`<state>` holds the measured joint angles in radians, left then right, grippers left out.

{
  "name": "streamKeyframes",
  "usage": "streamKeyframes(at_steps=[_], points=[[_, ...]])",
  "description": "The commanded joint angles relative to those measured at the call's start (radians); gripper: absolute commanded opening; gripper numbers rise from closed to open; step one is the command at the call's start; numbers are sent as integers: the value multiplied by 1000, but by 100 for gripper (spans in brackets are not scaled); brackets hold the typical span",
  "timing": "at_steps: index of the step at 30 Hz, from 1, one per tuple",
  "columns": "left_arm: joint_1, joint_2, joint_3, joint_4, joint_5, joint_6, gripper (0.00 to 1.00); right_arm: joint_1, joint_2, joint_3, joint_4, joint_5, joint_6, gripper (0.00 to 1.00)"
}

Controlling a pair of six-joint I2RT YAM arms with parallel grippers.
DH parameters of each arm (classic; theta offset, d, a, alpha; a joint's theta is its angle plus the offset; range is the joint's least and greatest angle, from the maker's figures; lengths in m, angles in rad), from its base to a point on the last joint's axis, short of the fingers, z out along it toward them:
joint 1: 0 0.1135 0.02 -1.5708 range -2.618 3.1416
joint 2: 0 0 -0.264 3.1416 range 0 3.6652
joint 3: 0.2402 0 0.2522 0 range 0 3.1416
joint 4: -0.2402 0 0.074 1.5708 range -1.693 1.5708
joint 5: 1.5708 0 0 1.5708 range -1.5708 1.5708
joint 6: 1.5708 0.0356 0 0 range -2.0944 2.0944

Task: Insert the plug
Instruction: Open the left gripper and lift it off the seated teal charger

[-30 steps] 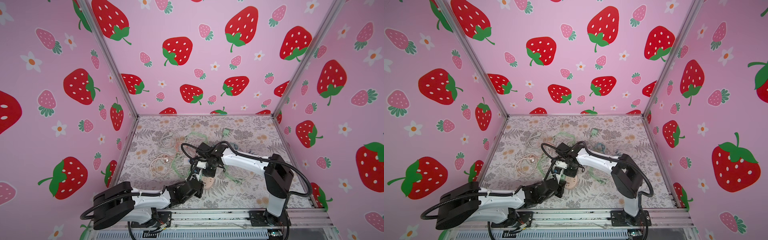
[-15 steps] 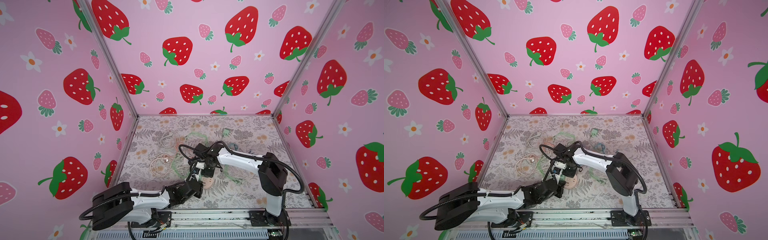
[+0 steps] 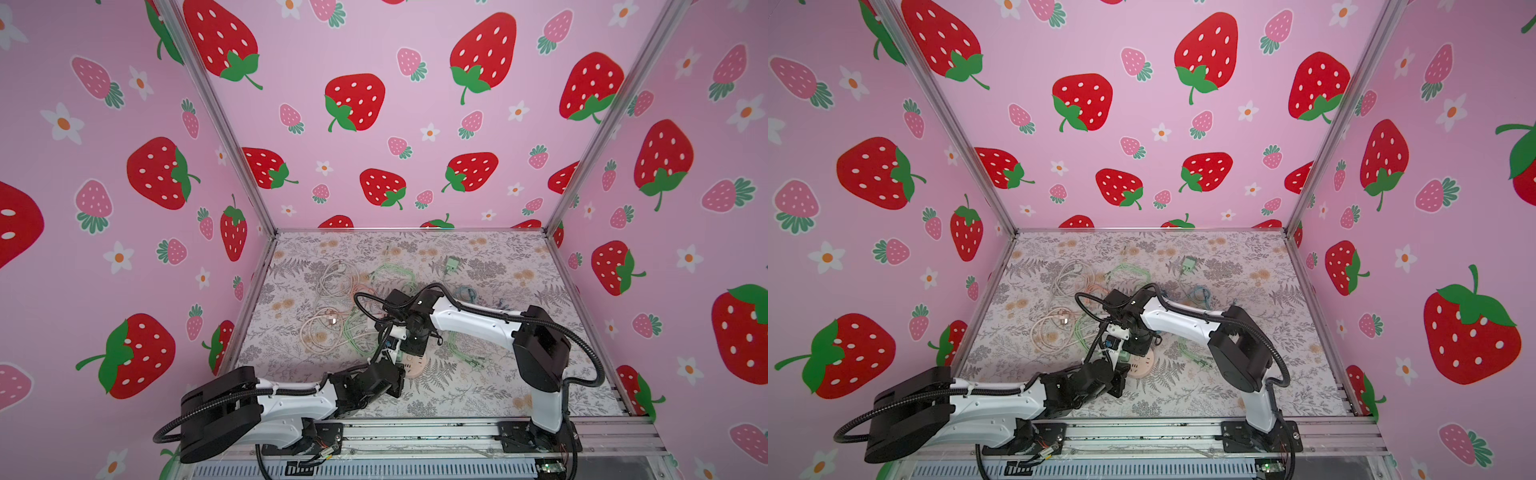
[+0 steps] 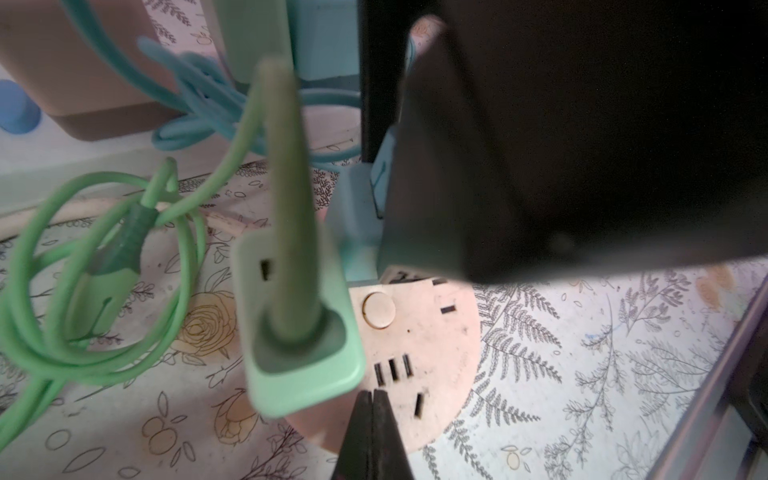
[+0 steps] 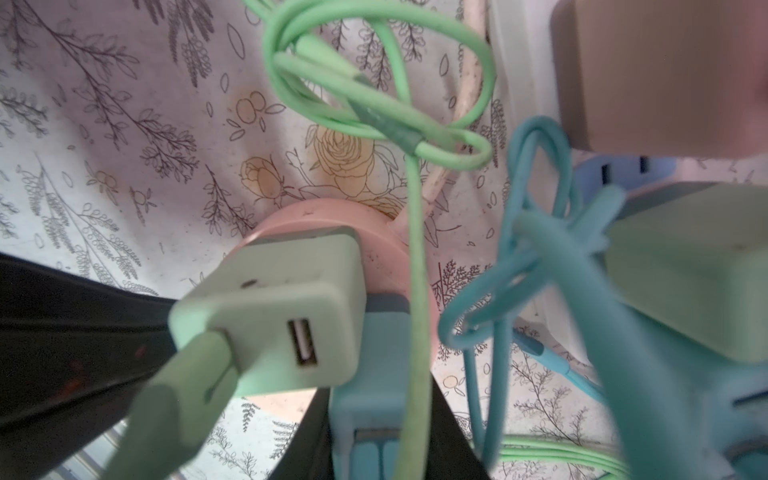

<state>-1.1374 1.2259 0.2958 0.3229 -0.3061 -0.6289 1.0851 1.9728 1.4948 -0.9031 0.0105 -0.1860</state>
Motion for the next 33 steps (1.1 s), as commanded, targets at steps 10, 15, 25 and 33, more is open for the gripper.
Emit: streamKeyframes(at_steps=[10,15,25,33], points=[[2,-3,-16,-116,0,11,0,4,70,-81,75,-68,30,13],[2,-97,19,-193,7,32,0,2,32,-44,85,-105,37,17],[2,-341,142,-478,19,109,0,-8,-28,-19,102,-140,75,39],[4,-389,216,-579,5,118,0,-27,-134,-41,96,-147,119,59]])
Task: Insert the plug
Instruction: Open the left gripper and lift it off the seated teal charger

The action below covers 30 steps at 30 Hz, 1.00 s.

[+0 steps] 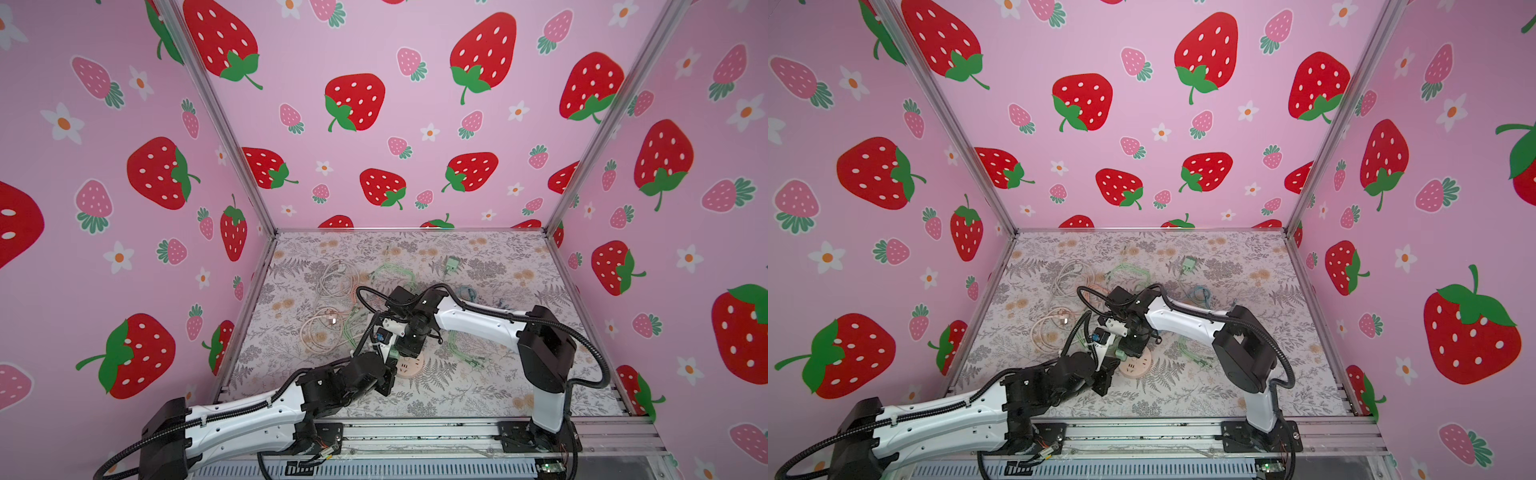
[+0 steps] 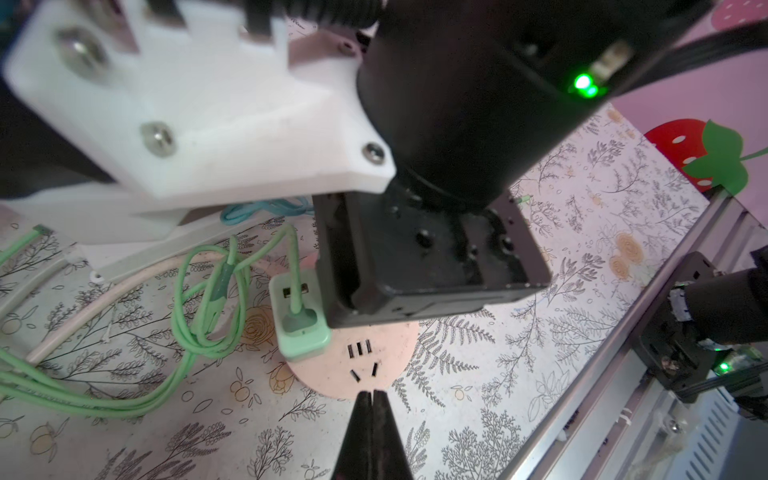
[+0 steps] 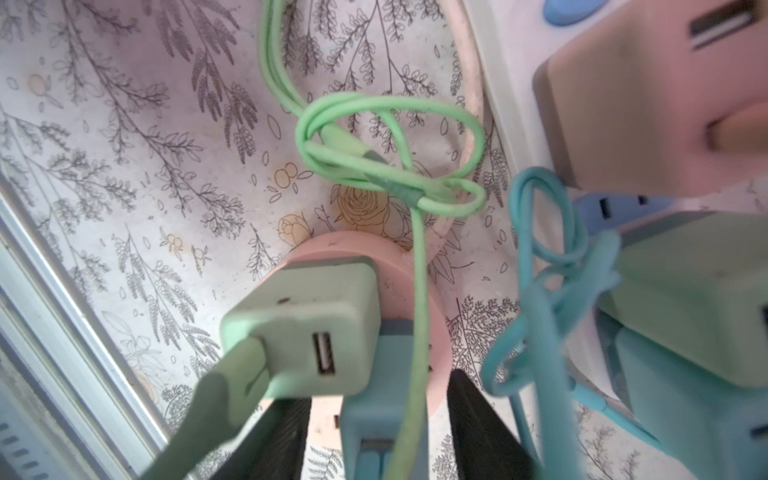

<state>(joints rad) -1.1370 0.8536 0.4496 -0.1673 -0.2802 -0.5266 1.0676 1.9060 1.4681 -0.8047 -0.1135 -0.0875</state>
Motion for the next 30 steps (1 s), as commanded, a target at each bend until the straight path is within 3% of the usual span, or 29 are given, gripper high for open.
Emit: streamKeyframes(at_steps=[1,10,15,21,25,30], points=[[7,-24,80,-105,-23,21,0,-13,-82,-20,-3,-24,24,61],[70,-109,171,-196,22,39,20,-52,-197,-87,-8,-43,36,71],[150,-152,191,-238,72,46,28,-101,-277,-134,14,-87,30,72],[256,-171,204,-262,121,58,44,-193,-371,-186,66,-122,36,73],[323,-134,234,-268,140,72,56,-286,-420,-208,144,-81,73,74],[401,-81,270,-228,170,84,62,-421,-423,-218,272,14,138,76]])
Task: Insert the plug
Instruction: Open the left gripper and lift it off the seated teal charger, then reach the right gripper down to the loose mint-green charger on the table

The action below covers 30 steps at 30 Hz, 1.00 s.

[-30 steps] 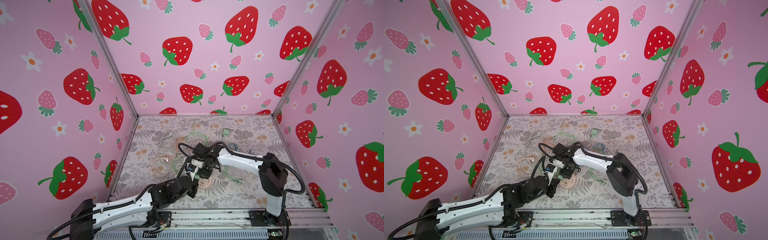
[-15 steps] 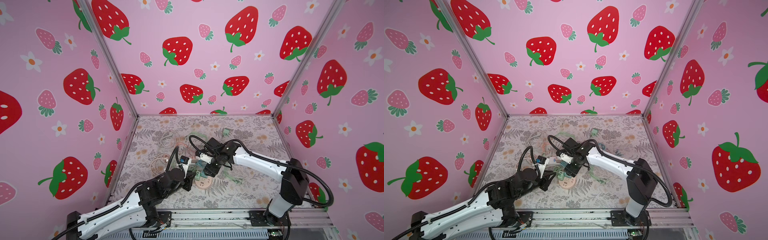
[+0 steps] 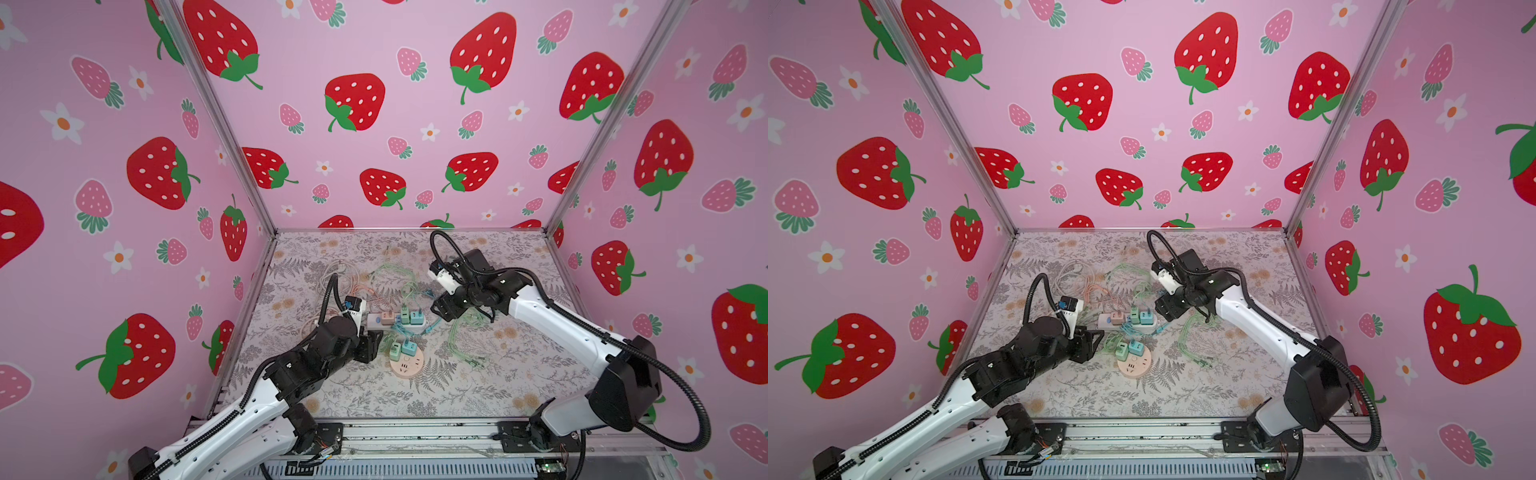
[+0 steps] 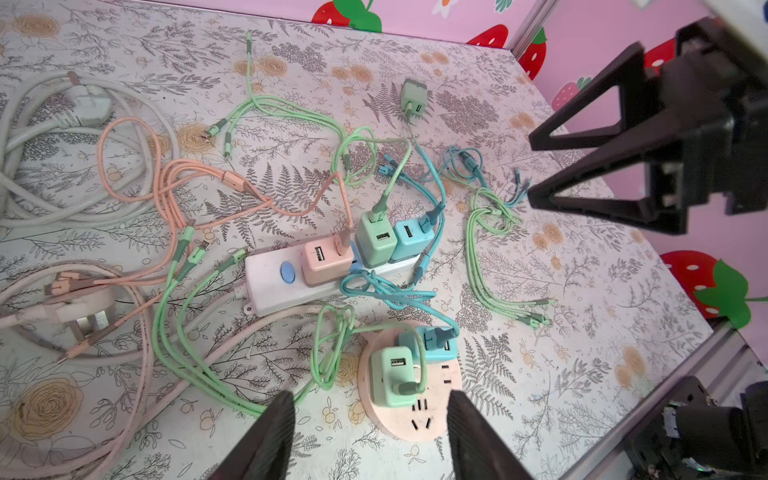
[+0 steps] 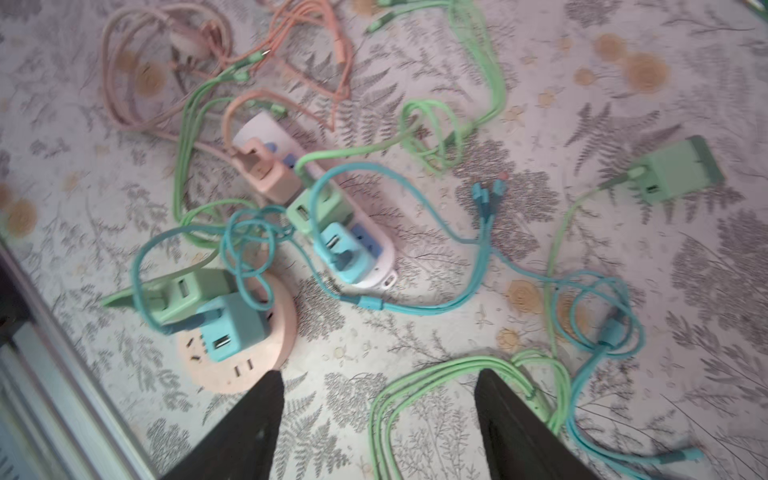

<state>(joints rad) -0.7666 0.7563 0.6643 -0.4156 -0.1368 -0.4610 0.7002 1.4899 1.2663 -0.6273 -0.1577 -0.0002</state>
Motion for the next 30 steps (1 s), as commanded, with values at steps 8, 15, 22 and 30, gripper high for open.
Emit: streamKeyframes(at_steps=[8,15,22,30], points=[[134,126,159,15,95,55,69,-191,145,59,241,226,154,79],[179,161,180,-18,105,54,71,-254,342,141,357,262,238,81],[191,140,161,-32,117,51,73,-274,527,249,427,243,311,82],[195,129,144,-38,124,59,75,-273,671,346,456,219,379,78]])
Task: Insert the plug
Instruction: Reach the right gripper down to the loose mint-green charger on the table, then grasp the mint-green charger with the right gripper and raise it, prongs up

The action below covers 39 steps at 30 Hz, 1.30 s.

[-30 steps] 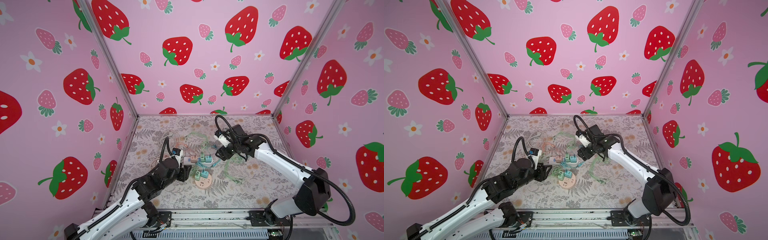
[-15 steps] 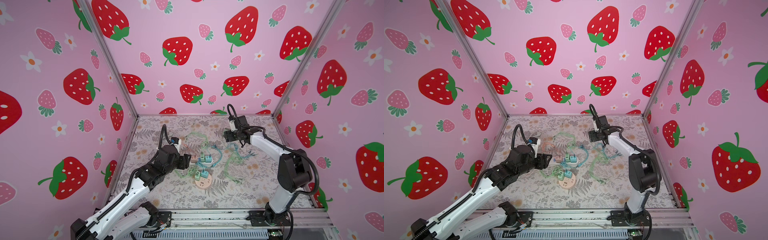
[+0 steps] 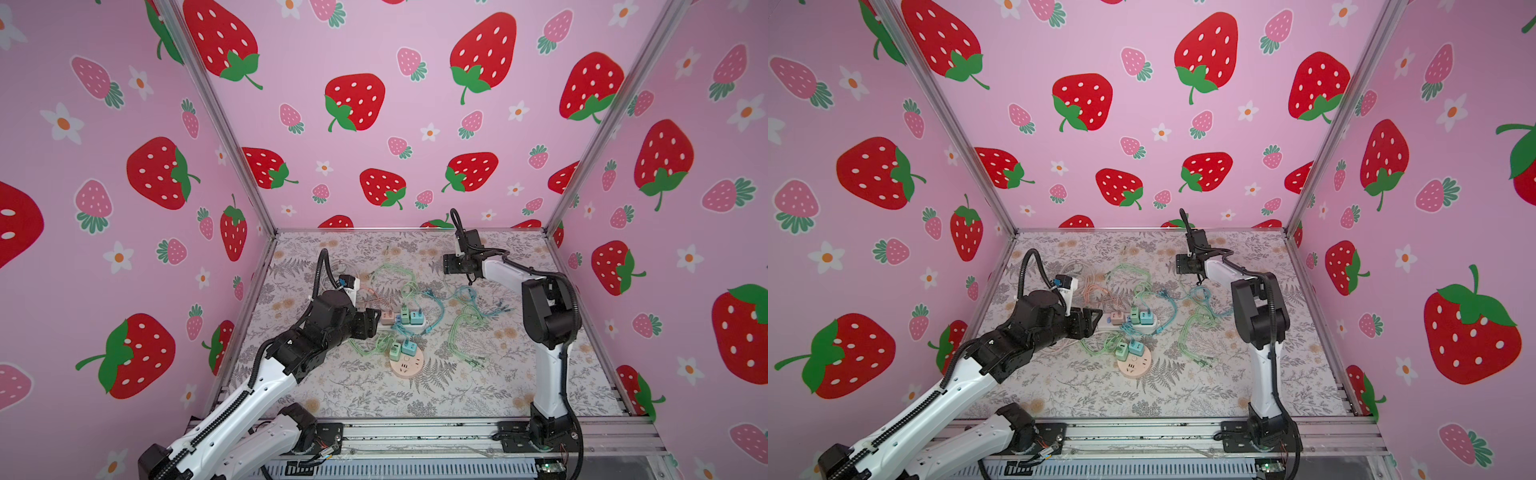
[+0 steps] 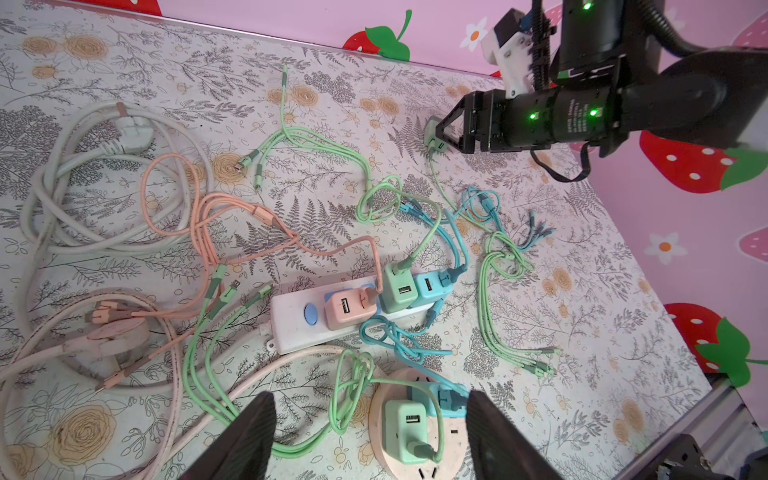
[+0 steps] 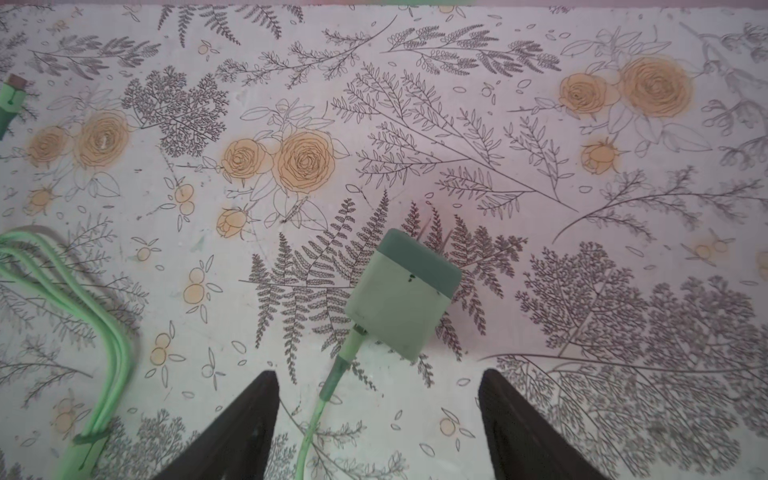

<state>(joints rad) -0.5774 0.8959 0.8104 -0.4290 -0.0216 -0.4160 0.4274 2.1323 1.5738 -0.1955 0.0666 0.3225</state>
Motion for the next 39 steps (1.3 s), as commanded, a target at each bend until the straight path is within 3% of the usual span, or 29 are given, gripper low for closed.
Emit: streamKeyframes(at_steps=[1,19,27,32,39], points=[[6,-11,-4,-27,11,16,75,-1,42,45,24,0,69,78],[14,-6,-2,-34,32,27,76,1,161,92,36,62,121,63],[16,-23,-13,-36,34,16,76,1,177,108,31,46,105,45],[17,-26,-26,-31,33,14,76,1,115,66,85,-52,58,34],[19,-16,-45,8,64,10,76,4,-105,-55,191,-176,-64,29]])
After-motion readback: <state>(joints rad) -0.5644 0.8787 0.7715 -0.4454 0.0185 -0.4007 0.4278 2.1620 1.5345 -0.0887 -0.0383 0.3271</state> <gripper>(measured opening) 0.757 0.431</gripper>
